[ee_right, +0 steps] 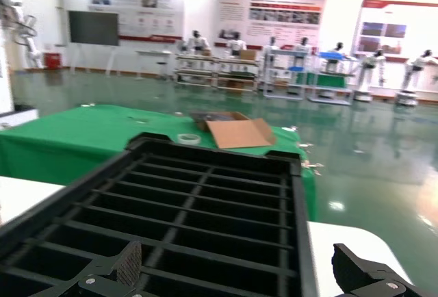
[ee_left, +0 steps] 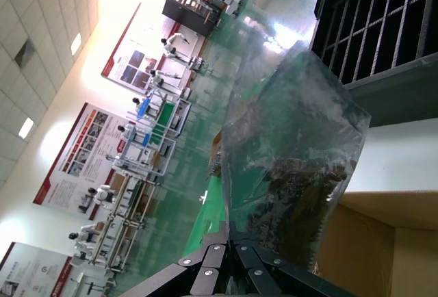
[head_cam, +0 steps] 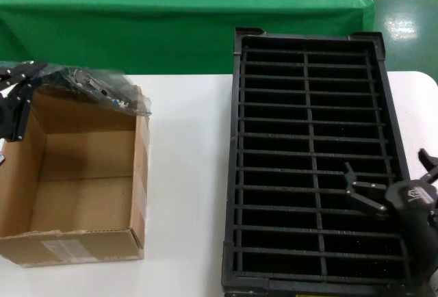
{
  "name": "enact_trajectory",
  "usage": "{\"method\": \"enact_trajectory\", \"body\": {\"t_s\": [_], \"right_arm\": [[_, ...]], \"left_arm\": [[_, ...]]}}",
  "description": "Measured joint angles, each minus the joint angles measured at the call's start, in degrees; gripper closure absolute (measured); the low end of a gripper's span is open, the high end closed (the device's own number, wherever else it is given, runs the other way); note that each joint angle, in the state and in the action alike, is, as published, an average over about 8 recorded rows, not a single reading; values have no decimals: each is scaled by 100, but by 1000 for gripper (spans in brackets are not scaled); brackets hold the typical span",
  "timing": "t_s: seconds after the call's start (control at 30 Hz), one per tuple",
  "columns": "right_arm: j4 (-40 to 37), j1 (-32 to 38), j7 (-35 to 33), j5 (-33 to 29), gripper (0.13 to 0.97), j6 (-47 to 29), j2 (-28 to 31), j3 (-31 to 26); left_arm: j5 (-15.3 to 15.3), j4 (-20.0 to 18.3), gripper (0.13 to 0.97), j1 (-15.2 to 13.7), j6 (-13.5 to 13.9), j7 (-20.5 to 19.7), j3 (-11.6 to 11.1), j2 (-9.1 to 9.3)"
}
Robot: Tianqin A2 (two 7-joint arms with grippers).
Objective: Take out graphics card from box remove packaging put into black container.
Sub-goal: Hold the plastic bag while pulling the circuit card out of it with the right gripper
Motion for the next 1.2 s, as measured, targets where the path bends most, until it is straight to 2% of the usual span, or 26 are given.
{"method": "enact_trajectory", "body": {"t_s": [0.23,0.53,0.8,1.1,1.2], "right_arm": [[-103,222,-342,384,129,-1111,28,-37],[-515,768,-693,863,137,-2676,97,-449],[-823,1188,-920,960,180,-3544,122,-898],[-973,1462,-1062,942,296,-4015,51,-1270],[-990,1562,-1086,932,364,-4032,-10,-1322]], "left_arm": [[0,0,958,0,0,0,0,0],[0,0,958,0,0,0,0,0],[0,0,958,0,0,0,0,0],[0,0,958,0,0,0,0,0],[0,0,958,0,0,0,0,0]]}}
